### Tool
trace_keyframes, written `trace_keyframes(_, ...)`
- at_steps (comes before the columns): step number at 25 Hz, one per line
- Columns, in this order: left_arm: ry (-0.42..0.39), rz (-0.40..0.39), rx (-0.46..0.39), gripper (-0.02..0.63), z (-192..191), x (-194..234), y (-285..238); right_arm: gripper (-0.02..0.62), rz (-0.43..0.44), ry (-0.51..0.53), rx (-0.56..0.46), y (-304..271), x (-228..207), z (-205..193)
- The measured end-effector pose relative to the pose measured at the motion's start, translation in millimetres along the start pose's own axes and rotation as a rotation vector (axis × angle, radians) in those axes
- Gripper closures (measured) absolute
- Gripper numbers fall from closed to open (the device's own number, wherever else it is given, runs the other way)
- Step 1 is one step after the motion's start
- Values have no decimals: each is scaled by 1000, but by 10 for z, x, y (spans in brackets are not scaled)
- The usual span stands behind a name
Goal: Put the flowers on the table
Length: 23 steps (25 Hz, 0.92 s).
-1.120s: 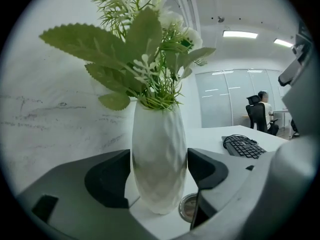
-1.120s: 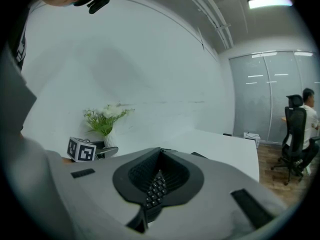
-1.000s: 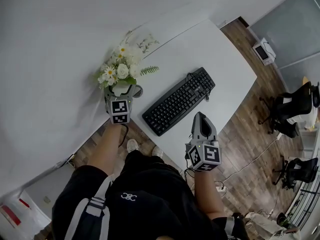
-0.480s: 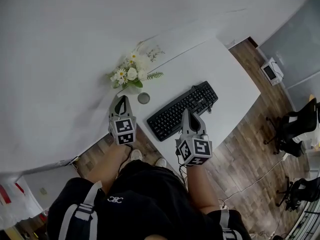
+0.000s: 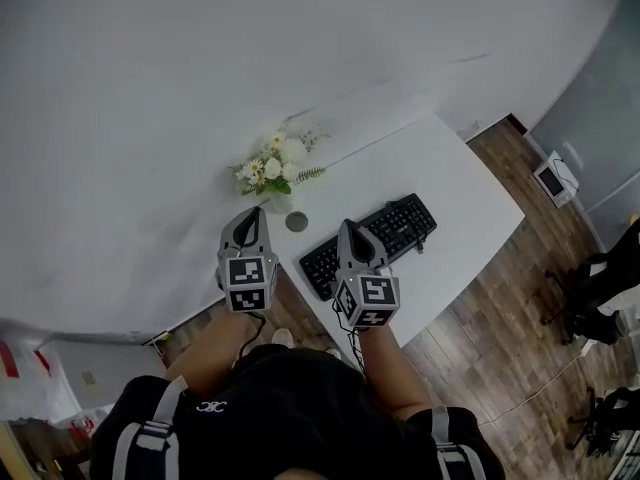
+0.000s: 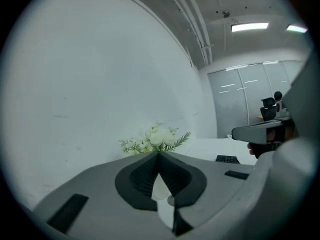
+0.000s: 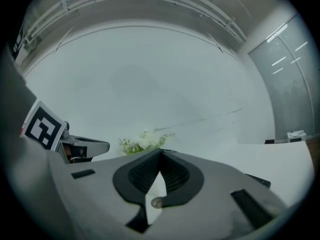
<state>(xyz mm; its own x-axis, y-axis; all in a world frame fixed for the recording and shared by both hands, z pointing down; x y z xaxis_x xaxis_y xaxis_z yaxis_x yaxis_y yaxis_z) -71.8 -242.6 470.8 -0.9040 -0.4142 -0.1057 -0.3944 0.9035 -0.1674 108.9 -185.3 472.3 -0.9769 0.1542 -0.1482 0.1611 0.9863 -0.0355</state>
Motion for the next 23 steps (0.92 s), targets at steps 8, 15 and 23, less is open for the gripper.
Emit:
trace_keyframes(8, 5, -27, -21, 604, 69, -75, -136, 591, 4, 23, -33, -197, -40, 113)
trace_keyframes(15, 30, -42, -7, 604, 73, -65, -133, 591, 1, 19, -30, -185, -23, 153)
trace_keyframes(23, 40, -3, 32, 604, -42, 4, 77, 591, 35, 0, 11, -94, 98, 39)
Point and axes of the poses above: the fingertips, and each gripper's own axes: y backward along the fingers, x to its left, z out of its top, the point moved 3 cm from there along y, backward along the fingers, and after that the axes turned 3 degrees about -x, right-handed, at the moved point
